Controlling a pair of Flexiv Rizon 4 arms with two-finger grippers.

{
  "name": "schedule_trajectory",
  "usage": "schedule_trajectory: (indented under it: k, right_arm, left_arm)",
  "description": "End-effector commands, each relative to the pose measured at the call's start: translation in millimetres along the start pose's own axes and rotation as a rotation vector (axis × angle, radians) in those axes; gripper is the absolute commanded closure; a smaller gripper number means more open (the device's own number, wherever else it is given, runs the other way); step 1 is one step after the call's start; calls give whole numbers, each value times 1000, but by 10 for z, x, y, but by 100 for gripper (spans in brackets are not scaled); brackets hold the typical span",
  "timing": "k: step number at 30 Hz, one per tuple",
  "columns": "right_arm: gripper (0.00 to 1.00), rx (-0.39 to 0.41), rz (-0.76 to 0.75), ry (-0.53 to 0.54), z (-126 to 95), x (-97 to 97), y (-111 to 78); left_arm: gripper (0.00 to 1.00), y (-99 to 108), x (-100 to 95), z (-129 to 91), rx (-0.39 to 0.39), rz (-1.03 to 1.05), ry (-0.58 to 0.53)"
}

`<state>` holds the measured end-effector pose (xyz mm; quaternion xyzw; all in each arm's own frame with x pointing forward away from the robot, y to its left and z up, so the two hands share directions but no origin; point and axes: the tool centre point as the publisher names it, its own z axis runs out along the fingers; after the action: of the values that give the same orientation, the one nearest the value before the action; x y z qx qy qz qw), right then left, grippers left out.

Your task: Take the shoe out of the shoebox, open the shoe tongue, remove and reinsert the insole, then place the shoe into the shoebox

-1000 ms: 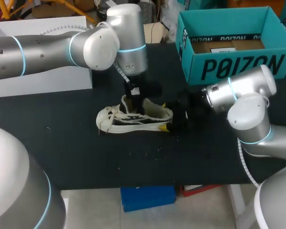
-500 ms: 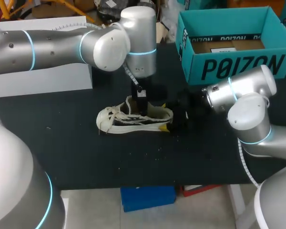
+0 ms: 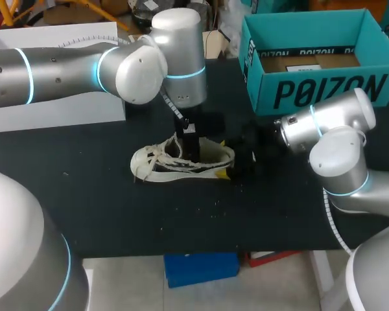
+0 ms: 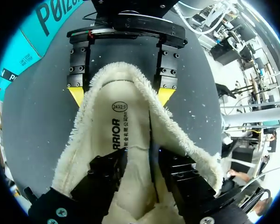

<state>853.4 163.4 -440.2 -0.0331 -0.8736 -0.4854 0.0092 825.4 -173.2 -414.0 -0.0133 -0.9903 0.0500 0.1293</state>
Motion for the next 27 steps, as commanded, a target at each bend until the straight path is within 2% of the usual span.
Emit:
schedule_trajectory:
  k: [1, 8, 14, 20, 27]
  right_arm:
    - [100, 2, 2, -2, 14, -19, -19]
    - [100, 2, 2, -2, 14, -19, -19]
    - [100, 2, 2, -2, 14, -19, -19]
    - [100, 2, 2, -2, 14, -19, -19]
    - [100, 2, 2, -2, 14, -19, -19]
  left_arm:
    - [47, 46, 87, 69, -49, -20, -59]
    - [52, 157, 2, 138, -154, -118, -223]
    - [56, 190, -72, 123, -149, -128, -321]
    - [56, 122, -100, 226, -222, -110, -436]
    - [56, 187, -155, 197, -245, -151, -568]
